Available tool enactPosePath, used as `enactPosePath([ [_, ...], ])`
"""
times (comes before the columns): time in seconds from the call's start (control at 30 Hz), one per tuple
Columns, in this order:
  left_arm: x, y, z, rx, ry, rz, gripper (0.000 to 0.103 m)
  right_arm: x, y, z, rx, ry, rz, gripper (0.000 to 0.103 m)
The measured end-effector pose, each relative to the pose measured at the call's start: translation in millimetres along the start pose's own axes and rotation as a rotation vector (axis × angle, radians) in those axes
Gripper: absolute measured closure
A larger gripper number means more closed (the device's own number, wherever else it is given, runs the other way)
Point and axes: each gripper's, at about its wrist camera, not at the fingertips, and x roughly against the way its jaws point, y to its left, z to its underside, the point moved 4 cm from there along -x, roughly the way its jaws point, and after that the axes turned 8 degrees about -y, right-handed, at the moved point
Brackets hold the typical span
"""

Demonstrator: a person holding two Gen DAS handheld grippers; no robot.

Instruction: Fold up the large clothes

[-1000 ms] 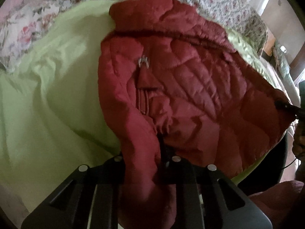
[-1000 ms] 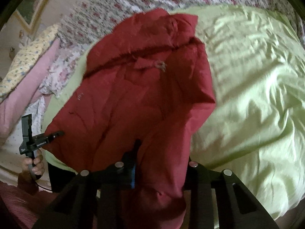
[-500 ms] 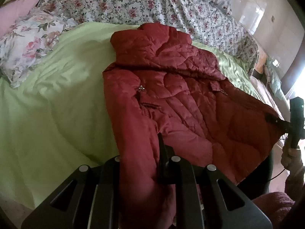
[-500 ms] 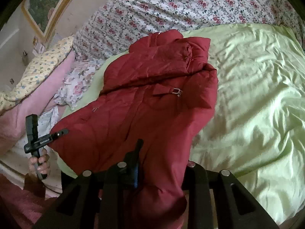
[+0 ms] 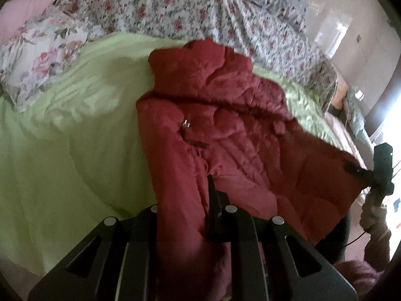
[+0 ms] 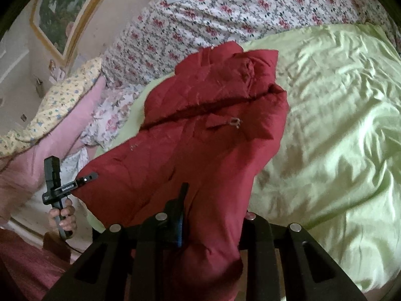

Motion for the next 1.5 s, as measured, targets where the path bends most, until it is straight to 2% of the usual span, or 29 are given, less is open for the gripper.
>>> enactPosePath([
  [0.23, 0, -14, -38, 0.024, -0.087, 0.021, 0.09, 0, 5, -31, -0.015, -0.11, -0.028, 0.079],
  [0.5, -10, -10, -60, 0.039, -0.112, -0.007, 0.089, -4, -1, -60, -0.03, -0.208, -0.014, 0.079],
  [0.77, -28, -8, -87, 0.072, -0.134, -0.032, 0.088, -20, -11, -93, -0.049, -0.267, 0.008, 0.079],
  [1.13, -78, 0, -139, 0.139, -0.149, -0.101, 0.087, -65, -28, -149, -0.102, -0.319, 0.047, 0.078],
  [1.5, -152, 25, -174, 0.193, -0.129, -0.191, 0.084, -120, -66, -181, -0.188, -0.352, 0.136, 0.077],
])
